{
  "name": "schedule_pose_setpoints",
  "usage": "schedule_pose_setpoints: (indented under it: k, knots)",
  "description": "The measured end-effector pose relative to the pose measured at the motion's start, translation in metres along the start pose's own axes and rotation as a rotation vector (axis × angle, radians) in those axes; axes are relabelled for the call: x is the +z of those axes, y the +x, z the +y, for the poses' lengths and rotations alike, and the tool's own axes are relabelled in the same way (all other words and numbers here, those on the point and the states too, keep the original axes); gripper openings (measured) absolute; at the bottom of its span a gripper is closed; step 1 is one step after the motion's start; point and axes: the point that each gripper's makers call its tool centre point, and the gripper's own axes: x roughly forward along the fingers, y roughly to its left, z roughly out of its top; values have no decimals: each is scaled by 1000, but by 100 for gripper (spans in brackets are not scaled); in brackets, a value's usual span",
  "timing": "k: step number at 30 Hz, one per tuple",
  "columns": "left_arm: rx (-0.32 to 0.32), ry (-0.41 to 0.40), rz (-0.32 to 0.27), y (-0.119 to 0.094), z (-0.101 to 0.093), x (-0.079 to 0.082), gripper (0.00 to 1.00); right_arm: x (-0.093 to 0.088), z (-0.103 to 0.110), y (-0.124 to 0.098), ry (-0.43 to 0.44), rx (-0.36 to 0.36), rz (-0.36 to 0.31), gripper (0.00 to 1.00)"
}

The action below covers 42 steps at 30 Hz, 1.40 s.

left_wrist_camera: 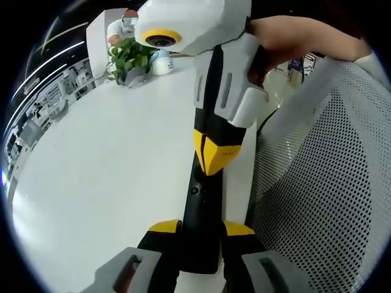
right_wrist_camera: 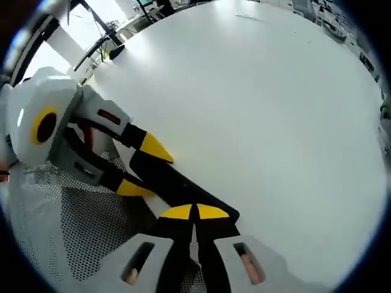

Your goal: Press the specified remote control buttons in sequence, fully releasing each button before pressing the next.

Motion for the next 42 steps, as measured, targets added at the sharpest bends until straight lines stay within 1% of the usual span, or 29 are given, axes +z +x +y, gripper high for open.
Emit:
schedule_pose_setpoints:
  k: [3, 4, 6, 12, 15, 17, 18, 20, 22, 25, 28, 32, 36, 40, 42]
  knots:
    - [0, 0, 1, 0, 0, 0, 26, 1, -1, 1, -92, -20, -2, 0]
    - [0, -1, 1, 0, 0, 0, 26, 1, -1, 1, -104, -25, -3, 0]
    - [0, -2, 1, 0, 0, 0, 26, 2, -1, 2, -179, -27, -21, 0]
    - [0, -3, 5, 0, 0, 0, 26, 2, -3, 2, -143, -18, -27, 0]
    - [1, -4, 3, 0, 0, 0, 26, 2, -2, 3, -141, -8, -20, 0]
    - [2, -5, 3, 0, 0, -1, 26, 2, -1, 3, -175, -17, -10, 0]
    - [2, -5, 2, -1, 0, 0, 26, 2, -1, 3, -217, -25, -14, 0]
    - [2, -5, 1, -1, 0, 0, 26, 1, -1, 3, -239, -26, -20, 0]
    - [2, -5, 1, -1, 0, 0, 26, 2, -1, 3, -235, -21, -22, 0]
    - [2, -3, 2, -1, 0, 0, 26, 2, -1, 2, -202, -18, -11, 0]
    - [2, -2, 2, -1, 0, 0, 26, 3, -3, 3, -213, -22, -3, 0]
    - [2, -3, 2, -1, 0, 0, 26, 3, -3, 2, -191, -20, 5, 0]
    - [2, -3, 4, -1, 0, 0, 26, 3, -2, 3, -207, -32, 5, 0]
    - [2, -1, 6, -1, 0, 0, 26, 3, -3, 2, -160, -31, 6, 0]
    - [3, -1, 8, -1, 0, 0, 26, 3, -3, 2, -116, -18, 0, 0]
